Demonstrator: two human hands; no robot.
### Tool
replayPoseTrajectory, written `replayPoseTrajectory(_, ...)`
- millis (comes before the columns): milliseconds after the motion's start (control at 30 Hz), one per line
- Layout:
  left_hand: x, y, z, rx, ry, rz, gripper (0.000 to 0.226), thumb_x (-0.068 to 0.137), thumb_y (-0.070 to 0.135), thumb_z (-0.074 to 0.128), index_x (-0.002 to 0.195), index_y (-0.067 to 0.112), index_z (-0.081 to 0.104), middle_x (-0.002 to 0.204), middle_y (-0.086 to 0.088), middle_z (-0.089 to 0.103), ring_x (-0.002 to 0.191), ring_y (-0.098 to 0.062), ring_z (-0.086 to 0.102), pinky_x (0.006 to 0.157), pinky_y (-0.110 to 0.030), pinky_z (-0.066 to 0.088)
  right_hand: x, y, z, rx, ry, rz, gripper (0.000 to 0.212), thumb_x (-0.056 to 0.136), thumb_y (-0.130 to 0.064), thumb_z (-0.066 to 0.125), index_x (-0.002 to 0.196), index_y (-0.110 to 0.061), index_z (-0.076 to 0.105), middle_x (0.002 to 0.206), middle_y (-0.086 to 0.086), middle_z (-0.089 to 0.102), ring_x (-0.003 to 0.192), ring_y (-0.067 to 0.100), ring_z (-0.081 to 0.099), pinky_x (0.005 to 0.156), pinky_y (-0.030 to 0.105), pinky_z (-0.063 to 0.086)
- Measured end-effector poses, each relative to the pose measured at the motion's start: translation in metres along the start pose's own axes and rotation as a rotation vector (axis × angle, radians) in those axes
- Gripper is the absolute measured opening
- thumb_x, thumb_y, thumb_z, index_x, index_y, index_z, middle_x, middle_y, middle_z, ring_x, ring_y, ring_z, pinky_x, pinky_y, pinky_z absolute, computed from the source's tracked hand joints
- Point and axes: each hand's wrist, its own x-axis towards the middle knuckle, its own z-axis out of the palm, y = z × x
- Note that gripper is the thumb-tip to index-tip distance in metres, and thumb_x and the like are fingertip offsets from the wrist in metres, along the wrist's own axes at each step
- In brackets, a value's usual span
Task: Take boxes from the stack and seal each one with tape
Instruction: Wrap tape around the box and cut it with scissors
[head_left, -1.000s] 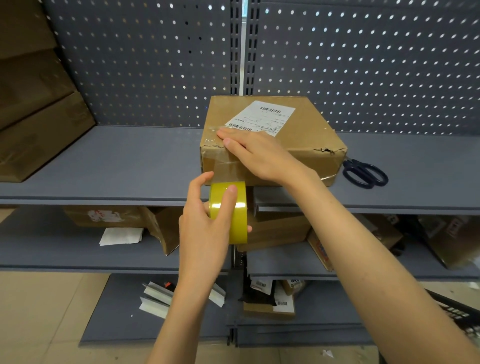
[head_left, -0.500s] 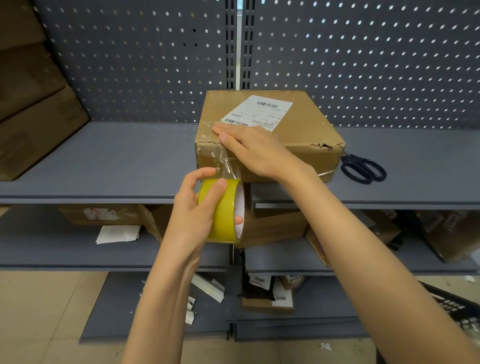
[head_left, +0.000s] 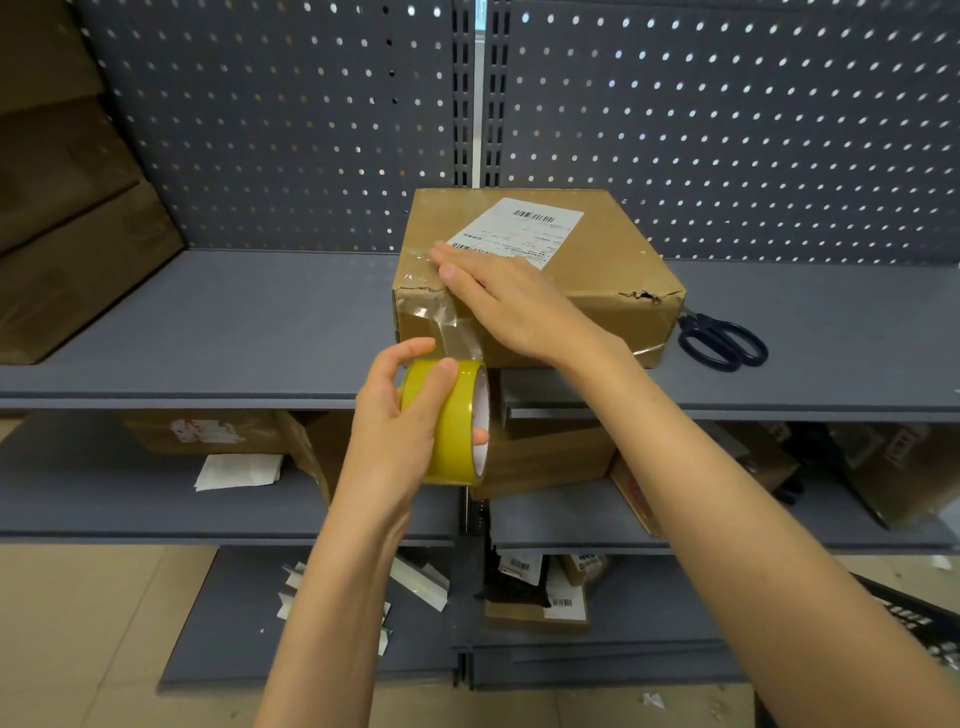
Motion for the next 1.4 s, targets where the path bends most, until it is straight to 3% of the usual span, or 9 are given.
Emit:
replayPoseTrajectory(67, -0.003, 0.0, 0.002, 0.007, 0.006, 0.011, 0.027, 0.095, 0.021, 0.056, 0.121, 0.025, 0.05, 0.102, -0.005, 0.061, 0.054, -0.015, 0.066, 0.043, -0.021, 0.05, -0.004, 0.0, -0.005, 0.196, 0.112, 0.01, 0.042, 0.105, -0.029, 0.03, 0.143, -0.014, 0.041, 0.151, -0.001, 0.038, 0.14, 0.01, 0.03, 0.109, 0.021, 0.022)
replayPoseTrajectory(133, -0.005, 0.0, 0.004, 0.013, 0.014, 0.019, 0.031, 0.095, 0.021, 0.056, 0.124, 0.026, 0.047, 0.095, -0.002, 0.062, 0.048, -0.013, 0.065, 0.042, -0.021, 0.049, -0.011, 0.004, -0.012, 0.25, 0.264, 0.048, 0.042, 0.105, -0.028, 0.032, 0.135, -0.007, 0.052, 0.141, 0.007, 0.051, 0.132, 0.016, 0.043, 0.101, 0.017, 0.029)
replayPoseTrajectory(300, -0.007, 0.001, 0.006, 0.032, 0.047, 0.027, 0.036, 0.094, 0.023, 0.057, 0.127, 0.029, 0.044, 0.091, 0.002, 0.06, 0.046, -0.011, 0.065, 0.04, -0.019, 0.046, -0.042, 0.039, -0.03, 0.137, 0.582, 0.244, 0.035, 0.103, -0.025, 0.037, 0.108, -0.006, 0.066, 0.108, 0.01, 0.067, 0.101, 0.022, 0.058, 0.081, 0.025, 0.04)
replayPoseTrajectory(400, -0.007, 0.0, 0.006, 0.062, 0.058, 0.026, 0.034, 0.094, 0.025, 0.057, 0.126, 0.027, 0.046, 0.093, 0.004, 0.058, 0.046, -0.009, 0.065, 0.039, -0.018, 0.046, -0.066, 0.074, -0.044, 0.014, 0.71, 0.442, 0.028, 0.1, -0.021, 0.041, 0.111, -0.011, 0.065, 0.111, 0.006, 0.062, 0.103, 0.019, 0.055, 0.081, 0.023, 0.036)
replayPoseTrajectory(600, -0.011, 0.0, 0.012, 0.095, 0.064, 0.062, 0.036, 0.095, 0.023, 0.054, 0.13, 0.021, 0.045, 0.086, 0.005, 0.052, 0.046, 0.006, 0.06, 0.036, -0.012, 0.041, -0.11, 0.128, -0.051, -0.218, 0.515, 0.848, 0.032, 0.097, -0.006, 0.041, 0.124, -0.001, 0.059, 0.128, 0.023, 0.052, 0.116, 0.038, 0.048, 0.088, 0.037, 0.038)
replayPoseTrajectory(700, -0.013, 0.001, 0.013, 0.092, 0.061, 0.072, 0.035, 0.095, 0.022, 0.054, 0.129, 0.02, 0.045, 0.084, 0.006, 0.052, 0.045, 0.006, 0.059, 0.036, -0.012, 0.041, -0.118, 0.138, -0.048, -0.274, 0.398, 0.848, 0.027, 0.095, -0.009, 0.05, 0.114, 0.005, 0.062, 0.118, 0.026, 0.057, 0.107, 0.041, 0.052, 0.079, 0.037, 0.041)
replayPoseTrajectory(900, -0.014, 0.001, 0.015, 0.102, 0.07, 0.059, 0.035, 0.095, 0.023, 0.055, 0.129, 0.023, 0.045, 0.083, 0.004, 0.055, 0.044, 0.0, 0.061, 0.039, -0.015, 0.046, -0.114, 0.143, -0.049, -0.368, 0.378, 0.803, 0.028, 0.094, -0.019, 0.057, 0.106, 0.004, 0.066, 0.107, 0.025, 0.06, 0.1, 0.04, 0.053, 0.069, 0.033, 0.032)
replayPoseTrajectory(1233, -0.017, -0.001, 0.019, 0.122, 0.088, 0.074, 0.033, 0.096, 0.022, 0.054, 0.128, 0.023, 0.045, 0.083, 0.005, 0.051, 0.044, 0.007, 0.058, 0.036, -0.013, 0.042, -0.101, 0.149, -0.051, -0.307, 0.257, 0.836, 0.037, 0.092, -0.026, 0.061, 0.107, 0.008, 0.059, 0.112, 0.026, 0.058, 0.104, 0.04, 0.053, 0.072, 0.034, 0.034)
replayPoseTrajectory(1400, -0.015, -0.002, 0.018, 0.109, 0.08, 0.055, 0.031, 0.095, 0.023, 0.056, 0.124, 0.026, 0.046, 0.085, 0.003, 0.056, 0.044, -0.004, 0.062, 0.04, -0.018, 0.049, -0.102, 0.152, -0.052, -0.292, 0.241, 0.865, 0.032, 0.097, -0.018, 0.05, 0.113, 0.009, 0.054, 0.12, 0.029, 0.053, 0.109, 0.043, 0.05, 0.074, 0.035, 0.034)
